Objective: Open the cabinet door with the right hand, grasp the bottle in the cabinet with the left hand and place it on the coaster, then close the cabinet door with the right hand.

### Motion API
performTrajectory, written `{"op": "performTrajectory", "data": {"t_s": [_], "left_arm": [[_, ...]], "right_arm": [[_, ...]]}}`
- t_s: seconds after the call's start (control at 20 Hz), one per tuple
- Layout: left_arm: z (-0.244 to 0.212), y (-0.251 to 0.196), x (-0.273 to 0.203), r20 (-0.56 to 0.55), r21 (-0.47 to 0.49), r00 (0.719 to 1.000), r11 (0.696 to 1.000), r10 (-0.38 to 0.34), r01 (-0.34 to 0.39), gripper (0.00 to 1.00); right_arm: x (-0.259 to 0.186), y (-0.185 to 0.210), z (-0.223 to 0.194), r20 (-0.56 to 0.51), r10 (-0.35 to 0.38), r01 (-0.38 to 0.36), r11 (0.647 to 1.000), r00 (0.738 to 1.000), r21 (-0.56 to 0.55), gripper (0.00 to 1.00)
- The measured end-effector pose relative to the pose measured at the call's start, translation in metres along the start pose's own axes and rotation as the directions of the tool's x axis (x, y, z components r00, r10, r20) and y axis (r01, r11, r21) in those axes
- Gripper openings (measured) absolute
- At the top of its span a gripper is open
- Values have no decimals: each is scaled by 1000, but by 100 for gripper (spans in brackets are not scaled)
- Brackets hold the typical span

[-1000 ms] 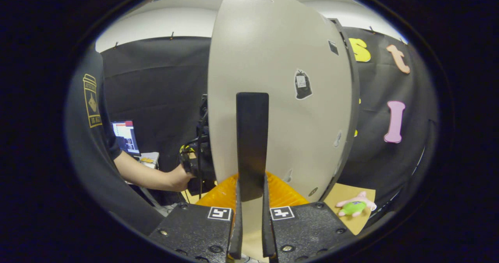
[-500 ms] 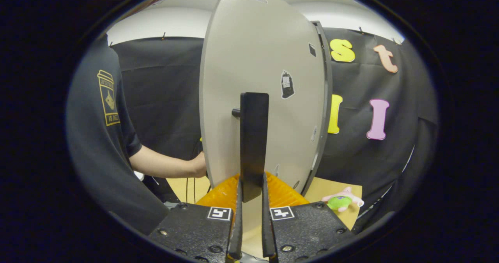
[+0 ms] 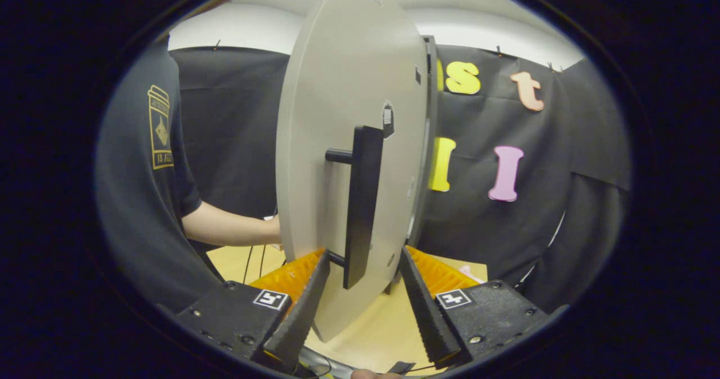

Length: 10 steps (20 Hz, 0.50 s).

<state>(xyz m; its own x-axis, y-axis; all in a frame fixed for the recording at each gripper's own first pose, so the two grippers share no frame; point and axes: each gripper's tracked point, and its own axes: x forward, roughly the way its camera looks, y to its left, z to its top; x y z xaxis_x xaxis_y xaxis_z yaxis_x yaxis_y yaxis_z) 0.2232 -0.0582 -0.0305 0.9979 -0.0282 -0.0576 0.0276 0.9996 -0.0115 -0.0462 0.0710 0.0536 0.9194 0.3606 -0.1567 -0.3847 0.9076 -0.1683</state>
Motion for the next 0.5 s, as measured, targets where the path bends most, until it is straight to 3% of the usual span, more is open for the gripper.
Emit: {"op": "performTrajectory", "data": {"t_s": [0.05,0.25,0.5], "left_arm": [[3,2,7,6,-3,1000,1000,15,-15,96],[10,7,35,33,-2,999,999,37,-37,96],[6,-7,63,43,89,999,996,14,-18,96]], "right_arm": [[-3,-5,-1,1,-22,22,1000,1000,12,87],[-27,-30,-5,7,-114,114,992,993,55,86],[-19,-29,-5,-6,-94,94,993,996,74,87]]}}
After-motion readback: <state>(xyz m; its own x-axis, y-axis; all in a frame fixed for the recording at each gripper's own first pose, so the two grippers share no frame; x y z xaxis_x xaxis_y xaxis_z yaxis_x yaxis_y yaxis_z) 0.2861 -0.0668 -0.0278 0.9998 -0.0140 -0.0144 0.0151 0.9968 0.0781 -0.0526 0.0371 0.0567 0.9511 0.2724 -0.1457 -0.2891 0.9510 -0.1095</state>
